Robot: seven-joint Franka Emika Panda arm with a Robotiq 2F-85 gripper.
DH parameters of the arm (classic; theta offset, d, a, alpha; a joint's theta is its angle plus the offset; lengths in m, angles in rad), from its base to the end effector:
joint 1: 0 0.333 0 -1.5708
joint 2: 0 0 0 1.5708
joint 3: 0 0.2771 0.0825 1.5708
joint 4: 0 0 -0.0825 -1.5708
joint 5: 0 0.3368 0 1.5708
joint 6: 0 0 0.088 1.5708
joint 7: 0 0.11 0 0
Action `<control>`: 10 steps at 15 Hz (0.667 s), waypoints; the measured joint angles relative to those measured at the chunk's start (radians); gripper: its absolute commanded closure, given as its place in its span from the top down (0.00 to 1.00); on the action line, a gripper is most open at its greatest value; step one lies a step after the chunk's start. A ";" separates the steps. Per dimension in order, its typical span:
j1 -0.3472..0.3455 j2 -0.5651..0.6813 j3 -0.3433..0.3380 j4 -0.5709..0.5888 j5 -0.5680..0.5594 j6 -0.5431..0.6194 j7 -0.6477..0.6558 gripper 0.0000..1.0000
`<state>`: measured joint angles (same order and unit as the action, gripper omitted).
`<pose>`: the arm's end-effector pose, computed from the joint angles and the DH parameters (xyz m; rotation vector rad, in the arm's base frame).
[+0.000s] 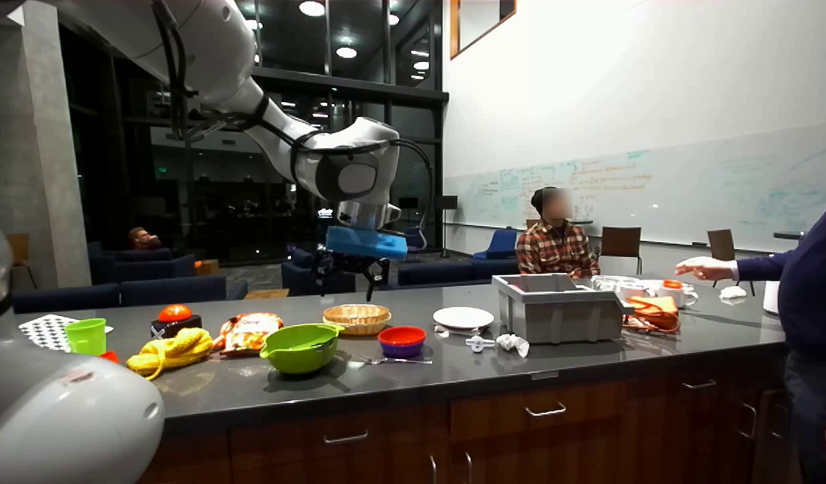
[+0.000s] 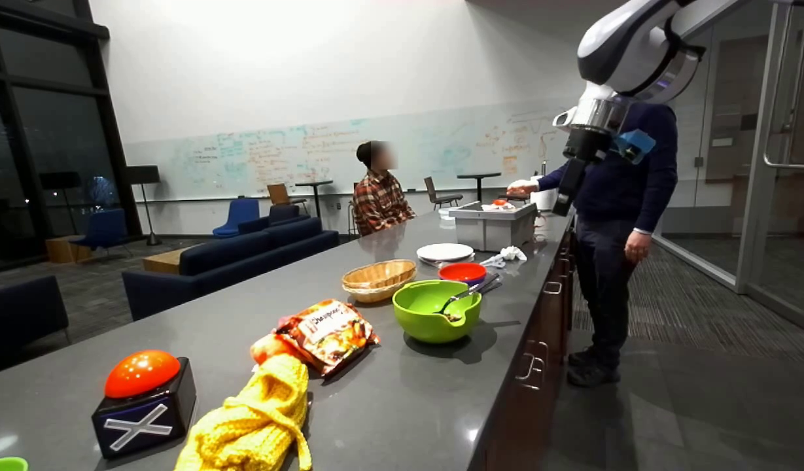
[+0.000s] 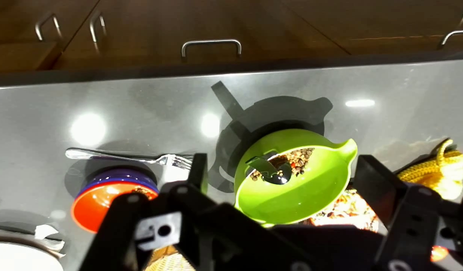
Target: Move the purple and red bowl slightly to the right
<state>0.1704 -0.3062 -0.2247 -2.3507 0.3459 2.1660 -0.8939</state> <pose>0.4350 -0.0124 0.4431 -2.6858 -0.9291 -0.3739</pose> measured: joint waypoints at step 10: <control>-0.020 0.002 0.023 0.000 0.001 0.008 0.001 1.00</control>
<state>0.1502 -0.3040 -0.2020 -2.3503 0.3467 2.1742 -0.8933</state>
